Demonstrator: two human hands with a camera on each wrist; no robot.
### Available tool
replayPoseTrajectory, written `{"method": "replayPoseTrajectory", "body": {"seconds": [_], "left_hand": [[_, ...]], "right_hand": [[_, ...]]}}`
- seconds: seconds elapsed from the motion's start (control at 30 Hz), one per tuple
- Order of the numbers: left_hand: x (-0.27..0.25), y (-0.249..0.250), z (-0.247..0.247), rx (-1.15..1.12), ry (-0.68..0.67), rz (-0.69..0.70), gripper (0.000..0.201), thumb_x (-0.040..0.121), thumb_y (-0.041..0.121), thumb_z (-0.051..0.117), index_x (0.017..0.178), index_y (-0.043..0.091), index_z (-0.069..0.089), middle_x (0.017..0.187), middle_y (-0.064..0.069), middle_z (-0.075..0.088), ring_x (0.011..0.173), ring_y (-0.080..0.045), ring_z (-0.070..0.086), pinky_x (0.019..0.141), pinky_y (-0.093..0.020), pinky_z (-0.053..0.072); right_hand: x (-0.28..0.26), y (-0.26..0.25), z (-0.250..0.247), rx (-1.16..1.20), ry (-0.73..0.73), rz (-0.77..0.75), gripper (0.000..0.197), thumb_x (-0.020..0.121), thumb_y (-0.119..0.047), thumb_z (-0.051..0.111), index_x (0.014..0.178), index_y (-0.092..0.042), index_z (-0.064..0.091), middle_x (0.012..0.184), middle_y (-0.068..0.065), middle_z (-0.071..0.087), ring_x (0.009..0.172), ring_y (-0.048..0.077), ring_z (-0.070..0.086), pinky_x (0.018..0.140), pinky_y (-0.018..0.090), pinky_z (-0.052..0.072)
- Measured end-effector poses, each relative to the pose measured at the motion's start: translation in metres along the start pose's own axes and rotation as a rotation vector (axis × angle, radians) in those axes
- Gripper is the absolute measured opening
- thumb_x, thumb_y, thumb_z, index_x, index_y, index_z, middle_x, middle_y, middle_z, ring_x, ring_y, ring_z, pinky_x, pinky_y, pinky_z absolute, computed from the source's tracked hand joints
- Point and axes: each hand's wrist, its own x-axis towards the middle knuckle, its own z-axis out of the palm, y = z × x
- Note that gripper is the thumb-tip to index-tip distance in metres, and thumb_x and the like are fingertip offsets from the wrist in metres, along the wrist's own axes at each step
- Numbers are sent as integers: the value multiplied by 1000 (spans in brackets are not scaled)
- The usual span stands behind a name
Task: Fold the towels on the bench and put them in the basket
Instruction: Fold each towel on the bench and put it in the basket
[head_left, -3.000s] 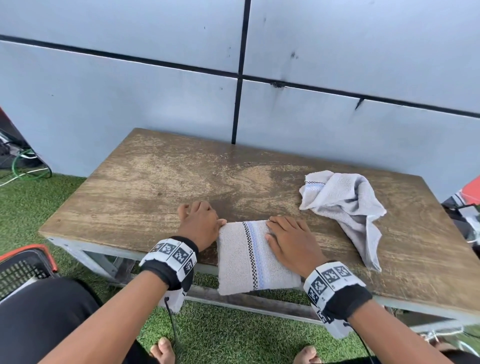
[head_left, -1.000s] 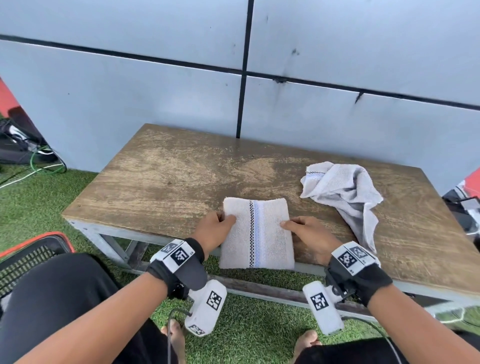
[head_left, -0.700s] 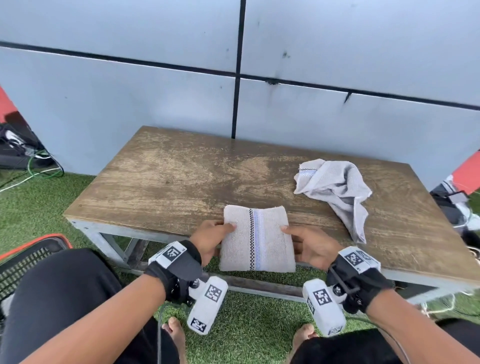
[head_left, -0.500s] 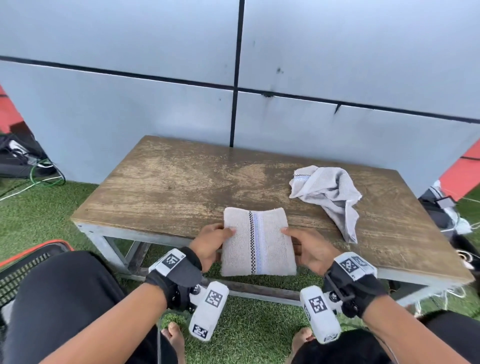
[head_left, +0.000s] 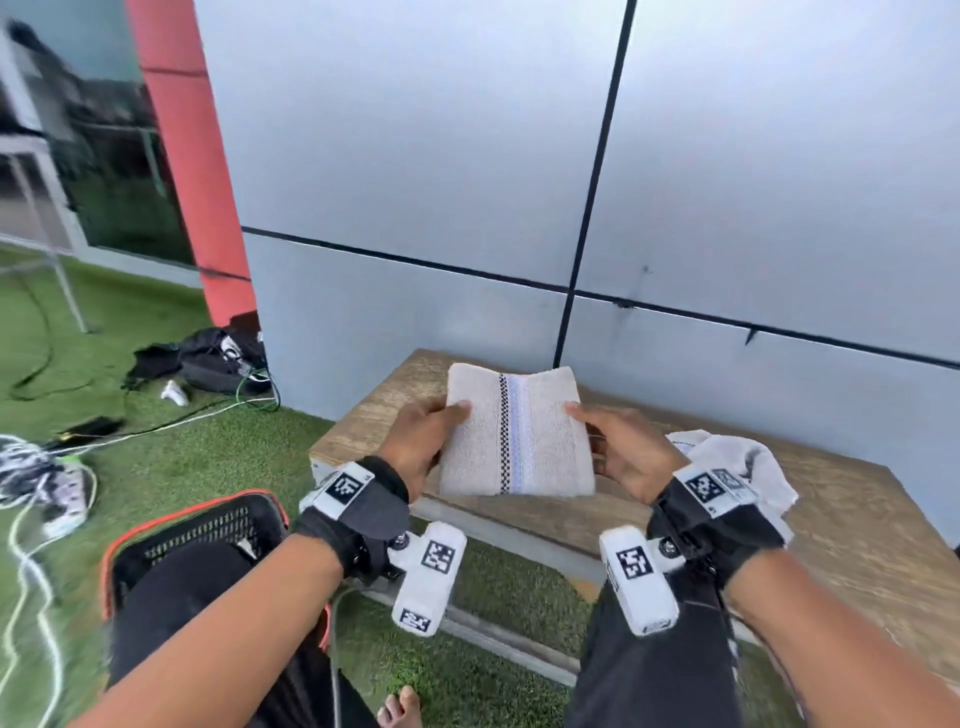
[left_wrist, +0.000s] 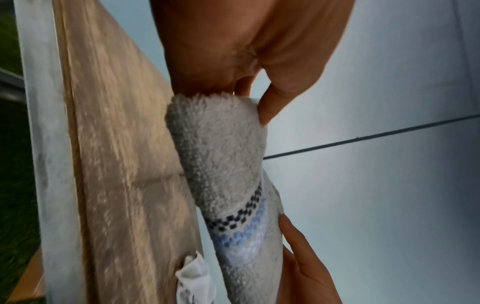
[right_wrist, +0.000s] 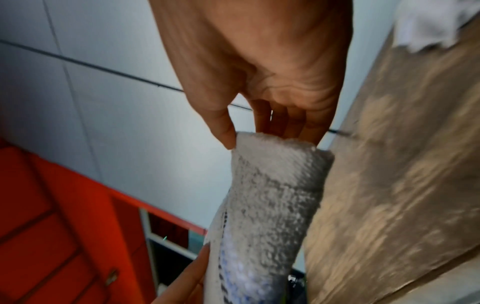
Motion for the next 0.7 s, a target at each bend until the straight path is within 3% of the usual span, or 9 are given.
{"method": "replayPoseTrajectory", "body": {"seconds": [0.1, 0.2, 0.3, 0.43, 0.57, 0.7], "left_hand": [[-14, 18, -30, -8, 113, 49, 25, 92, 13, 56, 115, 5, 60, 110, -13, 66, 101, -28, 62, 90, -42, 50], [-34, 29, -63, -4, 230, 84, 27, 91, 16, 58, 115, 2, 60, 107, -12, 68, 98, -27, 64, 88, -41, 51], [-59, 39, -95, 16, 345, 112, 17, 92, 17, 57, 104, 7, 62, 101, -8, 68, 93, -24, 64, 84, -38, 52], [-95, 51, -140, 39, 513, 146, 12, 91, 18, 58, 97, 10, 65, 107, -14, 68, 100, -31, 64, 92, -47, 50], [-126, 54, -176, 22, 650, 170, 12, 92, 15, 56, 96, 7, 65, 98, -13, 68, 81, -23, 64, 83, -39, 53], [-144, 52, -206, 9, 747, 179, 9, 93, 11, 54, 92, 9, 63, 85, -5, 66, 73, -17, 62, 74, -31, 53]], "right_hand": [[4, -18, 33, -41, -108, -49, 26, 89, -24, 61, 107, -5, 64, 105, 11, 70, 95, 24, 64, 84, 39, 51], [6, -27, 69, -66, -223, -82, 27, 89, -25, 60, 108, -6, 64, 99, 9, 71, 90, 21, 66, 73, 35, 51], [5, -34, 108, -82, -367, -92, 22, 91, -22, 56, 106, -6, 62, 91, 8, 70, 80, 18, 66, 64, 30, 51], [5, -41, 167, -108, -530, -127, 20, 91, -20, 57, 102, -5, 63, 89, 10, 68, 76, 19, 66, 59, 30, 51], [1, -44, 223, -134, -658, -159, 17, 90, -20, 58, 96, -6, 66, 85, 9, 68, 75, 21, 64, 65, 34, 52], [-1, -37, 269, -140, -739, -168, 14, 89, -19, 58, 81, -12, 66, 68, 2, 68, 58, 13, 63, 51, 25, 46]]}}
